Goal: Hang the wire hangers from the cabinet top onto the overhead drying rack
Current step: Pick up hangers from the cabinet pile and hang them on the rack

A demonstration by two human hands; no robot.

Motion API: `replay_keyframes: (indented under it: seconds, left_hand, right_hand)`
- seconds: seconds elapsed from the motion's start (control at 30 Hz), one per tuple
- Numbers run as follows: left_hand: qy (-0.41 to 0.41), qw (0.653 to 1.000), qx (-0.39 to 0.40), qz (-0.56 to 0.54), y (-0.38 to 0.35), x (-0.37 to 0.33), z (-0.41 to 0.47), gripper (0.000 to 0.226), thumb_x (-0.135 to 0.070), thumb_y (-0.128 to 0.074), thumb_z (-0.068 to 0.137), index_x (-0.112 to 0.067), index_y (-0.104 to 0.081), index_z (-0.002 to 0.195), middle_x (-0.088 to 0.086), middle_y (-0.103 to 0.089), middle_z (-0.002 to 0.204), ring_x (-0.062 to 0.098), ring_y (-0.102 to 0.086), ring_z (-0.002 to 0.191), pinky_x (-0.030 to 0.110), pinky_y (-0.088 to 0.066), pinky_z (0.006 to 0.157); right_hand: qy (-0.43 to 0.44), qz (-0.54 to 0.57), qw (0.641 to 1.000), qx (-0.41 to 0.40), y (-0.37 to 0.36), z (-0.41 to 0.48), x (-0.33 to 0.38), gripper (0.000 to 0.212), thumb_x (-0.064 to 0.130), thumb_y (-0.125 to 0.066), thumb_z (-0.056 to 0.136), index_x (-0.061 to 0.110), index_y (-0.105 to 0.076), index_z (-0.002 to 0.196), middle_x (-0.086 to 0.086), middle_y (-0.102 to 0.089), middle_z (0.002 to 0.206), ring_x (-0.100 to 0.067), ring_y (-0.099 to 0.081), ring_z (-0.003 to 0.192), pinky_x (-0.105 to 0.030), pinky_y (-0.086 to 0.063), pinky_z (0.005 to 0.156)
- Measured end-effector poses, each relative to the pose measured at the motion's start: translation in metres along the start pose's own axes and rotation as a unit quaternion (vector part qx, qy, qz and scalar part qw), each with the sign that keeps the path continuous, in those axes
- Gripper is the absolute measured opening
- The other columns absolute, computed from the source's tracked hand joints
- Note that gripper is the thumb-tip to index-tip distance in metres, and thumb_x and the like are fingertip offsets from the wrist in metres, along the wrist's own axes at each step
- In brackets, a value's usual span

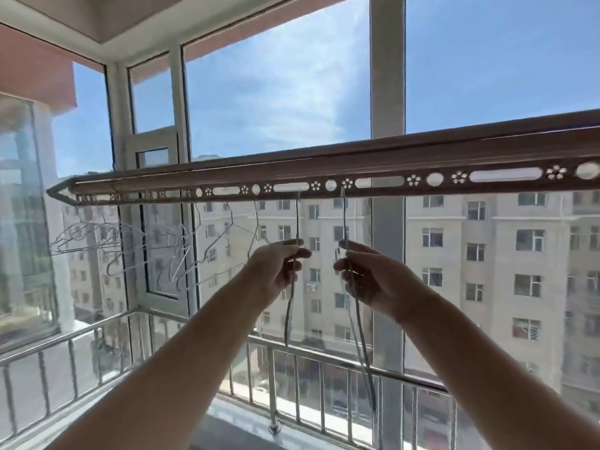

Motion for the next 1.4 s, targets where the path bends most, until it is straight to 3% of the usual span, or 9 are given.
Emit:
replay_keyframes:
  seconds: [0.3, 0.53, 0.8, 1.1, 1.3, 1.4]
  left_hand:
    - [-0.015, 0.999, -0.023, -0.020, 0.010, 0.001, 0.065, 0.023, -0.003, -0.042, 0.095, -0.006, -0.061, 0.107, 0.004, -0.066, 0.076, 0.011, -0.047, 0.058, 0.020, -0.031, 0.051]
    - [-0.025, 0.999, -0.021, -0.025, 0.016, 0.001, 0.108, 0.020, -0.004, -0.043, 0.094, -0.008, -0.061, 0.101, 0.004, -0.066, 0.076, 0.010, -0.047, 0.056, 0.017, -0.034, 0.042]
    - [-0.021, 0.999, 0.003, -0.038, 0.026, 0.005, 0.139, 0.022, -0.002, -0.042, 0.094, -0.003, -0.059, 0.108, 0.008, -0.064, 0.079, 0.011, -0.048, 0.058, 0.021, -0.035, 0.053]
    - [0.022, 0.999, 0.040, -0.025, 0.045, 0.023, 0.149, 0.021, -0.009, -0.046, 0.094, -0.002, -0.060, 0.109, 0.007, -0.066, 0.078, 0.013, -0.051, 0.061, 0.022, -0.036, 0.052]
    - [0.037, 0.997, 0.061, -0.001, 0.068, 0.037, 0.142, 0.019, -0.018, -0.048, 0.093, -0.007, -0.062, 0.101, 0.005, -0.065, 0.079, 0.014, -0.054, 0.066, 0.025, -0.040, 0.056]
    - [0.043, 0.997, 0.056, -0.015, 0.085, 0.051, 0.138, 0.018, -0.018, -0.047, 0.095, -0.009, -0.063, 0.093, 0.004, -0.064, 0.078, 0.015, -0.054, 0.070, 0.027, -0.040, 0.060]
  right_hand:
    - [0.008, -0.030, 1.000, 0.004, 0.015, 0.079, 0.008, 0.036, 0.001, -0.045, 0.093, 0.009, -0.049, 0.128, -0.009, -0.067, 0.061, -0.010, -0.055, 0.044, -0.018, -0.044, 0.041]
    - [0.017, -0.056, 0.998, -0.001, 0.025, 0.116, 0.012, 0.037, 0.002, -0.044, 0.094, 0.010, -0.048, 0.129, -0.007, -0.068, 0.063, -0.009, -0.056, 0.046, -0.019, -0.044, 0.044]
    - [0.010, -0.073, 0.997, -0.035, 0.031, 0.140, 0.002, 0.037, 0.003, -0.044, 0.093, 0.011, -0.048, 0.129, -0.007, -0.069, 0.065, -0.008, -0.057, 0.049, -0.018, -0.045, 0.043]
    - [0.022, -0.039, 0.997, -0.064, 0.033, 0.145, -0.016, 0.032, 0.004, -0.041, 0.095, 0.011, -0.050, 0.125, -0.007, -0.068, 0.062, -0.010, -0.057, 0.046, -0.019, -0.045, 0.042]
    - [0.027, -0.054, 0.992, -0.111, 0.031, 0.135, -0.031, 0.018, 0.019, -0.048, 0.093, 0.015, -0.055, 0.109, -0.004, -0.066, 0.074, -0.011, -0.057, 0.059, -0.023, -0.044, 0.057]
    - [0.043, -0.063, 0.987, -0.142, 0.040, 0.123, -0.044, 0.029, 0.022, -0.050, 0.093, 0.013, -0.055, 0.120, -0.004, -0.060, 0.087, -0.014, -0.054, 0.072, -0.025, -0.044, 0.062]
Point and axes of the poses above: each hand's wrist, its own z-axis towards the middle knuckle, its own y-axis out of the back of the hand, x = y × z, the point moved 2 cm from there along z, towards the middle knuckle
